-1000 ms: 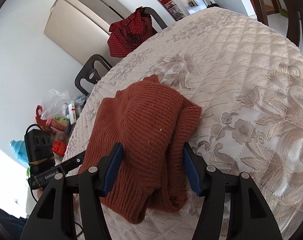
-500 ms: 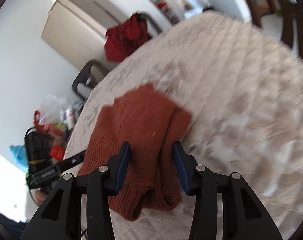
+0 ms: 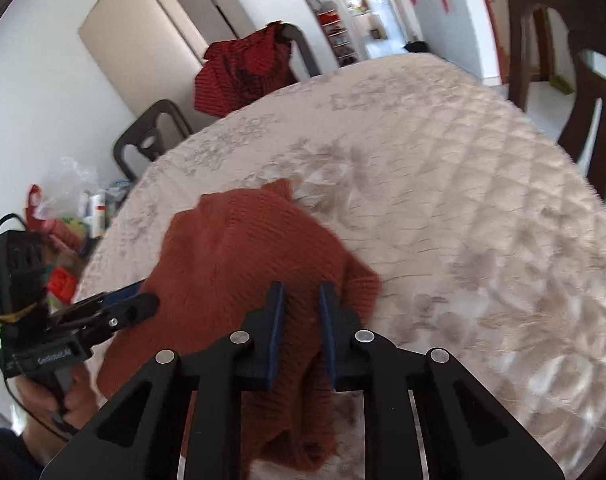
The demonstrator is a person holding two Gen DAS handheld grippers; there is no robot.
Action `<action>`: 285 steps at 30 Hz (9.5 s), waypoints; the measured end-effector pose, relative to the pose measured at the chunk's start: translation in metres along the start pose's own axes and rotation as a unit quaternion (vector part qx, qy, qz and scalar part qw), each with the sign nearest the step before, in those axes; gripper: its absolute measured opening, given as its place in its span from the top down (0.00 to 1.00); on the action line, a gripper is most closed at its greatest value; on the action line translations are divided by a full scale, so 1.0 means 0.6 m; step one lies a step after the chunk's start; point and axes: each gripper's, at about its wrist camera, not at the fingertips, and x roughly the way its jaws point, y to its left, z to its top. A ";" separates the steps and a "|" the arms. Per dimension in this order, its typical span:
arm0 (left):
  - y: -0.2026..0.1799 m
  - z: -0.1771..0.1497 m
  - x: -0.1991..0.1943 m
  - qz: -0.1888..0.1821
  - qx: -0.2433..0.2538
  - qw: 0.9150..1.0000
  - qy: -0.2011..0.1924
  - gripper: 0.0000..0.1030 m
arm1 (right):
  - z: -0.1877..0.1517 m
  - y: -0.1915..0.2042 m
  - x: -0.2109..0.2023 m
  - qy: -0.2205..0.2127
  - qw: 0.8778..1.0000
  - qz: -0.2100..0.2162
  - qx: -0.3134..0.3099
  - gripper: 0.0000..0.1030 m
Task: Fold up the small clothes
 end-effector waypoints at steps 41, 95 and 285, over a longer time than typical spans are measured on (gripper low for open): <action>-0.026 -0.047 -0.063 0.007 0.030 0.999 -0.027 0.50 | -0.053 0.015 -0.083 -0.023 0.999 0.047 0.005 0.52; -0.044 -0.024 -0.038 0.032 0.027 0.999 0.006 0.66 | -0.024 0.043 -0.061 -0.023 0.992 0.120 0.043 0.74; 0.282 -0.114 -0.185 0.311 -0.096 0.945 -0.017 0.29 | -0.076 0.388 0.161 0.065 0.961 0.030 -0.266 0.52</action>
